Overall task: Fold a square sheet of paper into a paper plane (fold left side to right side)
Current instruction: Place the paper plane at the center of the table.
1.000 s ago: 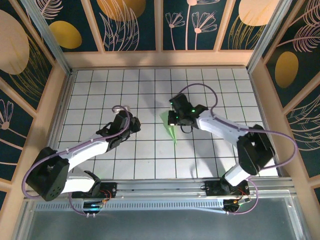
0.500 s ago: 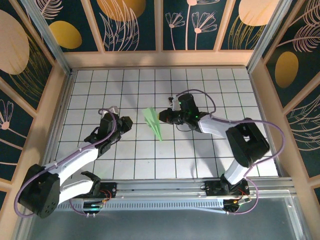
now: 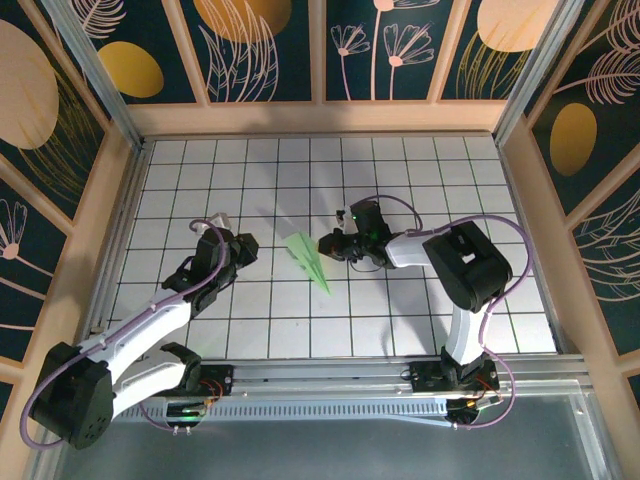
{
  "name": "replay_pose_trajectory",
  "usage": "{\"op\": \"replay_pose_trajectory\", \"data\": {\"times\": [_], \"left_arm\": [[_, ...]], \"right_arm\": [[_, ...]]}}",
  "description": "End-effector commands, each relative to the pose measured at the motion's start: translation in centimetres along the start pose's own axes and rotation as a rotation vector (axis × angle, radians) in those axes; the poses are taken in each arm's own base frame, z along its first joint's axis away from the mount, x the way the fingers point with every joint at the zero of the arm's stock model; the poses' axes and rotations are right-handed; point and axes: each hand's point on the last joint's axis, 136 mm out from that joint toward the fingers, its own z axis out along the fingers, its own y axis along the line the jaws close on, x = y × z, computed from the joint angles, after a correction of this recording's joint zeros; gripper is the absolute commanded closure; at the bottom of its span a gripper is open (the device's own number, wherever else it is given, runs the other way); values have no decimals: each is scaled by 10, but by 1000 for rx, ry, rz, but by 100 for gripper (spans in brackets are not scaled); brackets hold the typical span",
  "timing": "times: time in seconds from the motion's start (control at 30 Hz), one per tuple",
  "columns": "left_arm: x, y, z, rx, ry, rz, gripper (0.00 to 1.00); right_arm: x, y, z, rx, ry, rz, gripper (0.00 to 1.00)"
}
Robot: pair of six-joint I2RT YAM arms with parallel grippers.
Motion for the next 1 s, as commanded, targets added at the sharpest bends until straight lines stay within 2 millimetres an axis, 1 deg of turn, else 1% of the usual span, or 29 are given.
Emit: {"op": "replay_pose_trajectory", "data": {"times": [0.0, 0.13, 0.3, 0.43, 0.67, 0.77, 0.9, 0.97], "left_arm": [[-3, -4, 3, 4, 3, 13, 83], [0, -5, 8, 7, 20, 10, 82], [7, -11, 14, 38, 55, -14, 79], [11, -15, 20, 52, 84, -25, 77], [19, -11, 25, 46, 109, -34, 76], [20, -10, 26, 48, 113, -36, 76], [22, -10, 27, 48, 121, -37, 75], [23, -10, 27, 48, 123, -36, 74]], "right_arm": [[-2, -11, -9, 48, -23, -16, 100], [-4, -14, -15, 62, -35, -16, 100], [-4, -16, -19, 77, -40, -27, 100], [-4, -23, -22, 107, -55, -19, 100], [0, -28, -25, 120, -61, -2, 100], [0, -26, -26, 113, -65, -4, 100], [1, -16, -29, 72, -67, -38, 100], [4, -16, -27, 71, -57, -52, 100]]}}
